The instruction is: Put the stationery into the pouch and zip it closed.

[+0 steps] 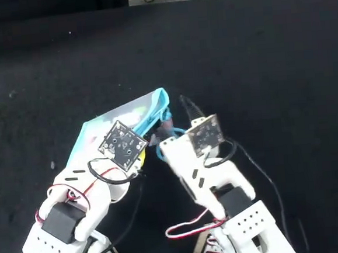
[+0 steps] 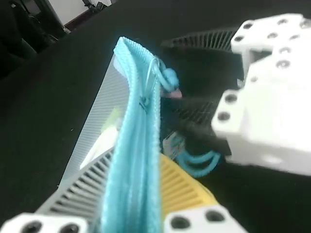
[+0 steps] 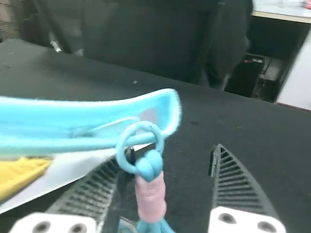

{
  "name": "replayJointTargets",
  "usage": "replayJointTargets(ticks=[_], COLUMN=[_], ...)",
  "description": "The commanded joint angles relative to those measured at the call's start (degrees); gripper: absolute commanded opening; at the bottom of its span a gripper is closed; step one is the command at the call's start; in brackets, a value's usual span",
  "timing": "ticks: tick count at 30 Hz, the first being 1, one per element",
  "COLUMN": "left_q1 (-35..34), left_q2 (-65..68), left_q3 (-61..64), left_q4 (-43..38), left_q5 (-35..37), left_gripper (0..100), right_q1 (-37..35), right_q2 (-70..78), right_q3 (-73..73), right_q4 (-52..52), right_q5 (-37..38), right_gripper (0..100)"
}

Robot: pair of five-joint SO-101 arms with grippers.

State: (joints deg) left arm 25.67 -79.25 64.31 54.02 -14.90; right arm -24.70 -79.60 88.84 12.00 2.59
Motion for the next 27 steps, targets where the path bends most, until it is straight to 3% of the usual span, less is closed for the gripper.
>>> replayJointTargets(ticks=[1, 11, 27], left_q1=[-0.7, -0.7, -0.7], left_q2=[2.1, 2.1, 2.1], left_q3=[0.3, 0.3, 0.4], left_q4=[2.4, 2.4, 2.4], left_q5=[0.8, 0.8, 0.8], left_gripper=[3, 3, 3], right_q1=[5.2, 0.4, 1.4], right_q2=[-1.1, -1.1, -2.3], right_q3=[-2.8, -1.6, -2.4], right_q4=[-2.9, -2.5, -2.5], right_q5=[-0.4, 0.1, 5.3], right_gripper=[25.1, 25.1, 25.1])
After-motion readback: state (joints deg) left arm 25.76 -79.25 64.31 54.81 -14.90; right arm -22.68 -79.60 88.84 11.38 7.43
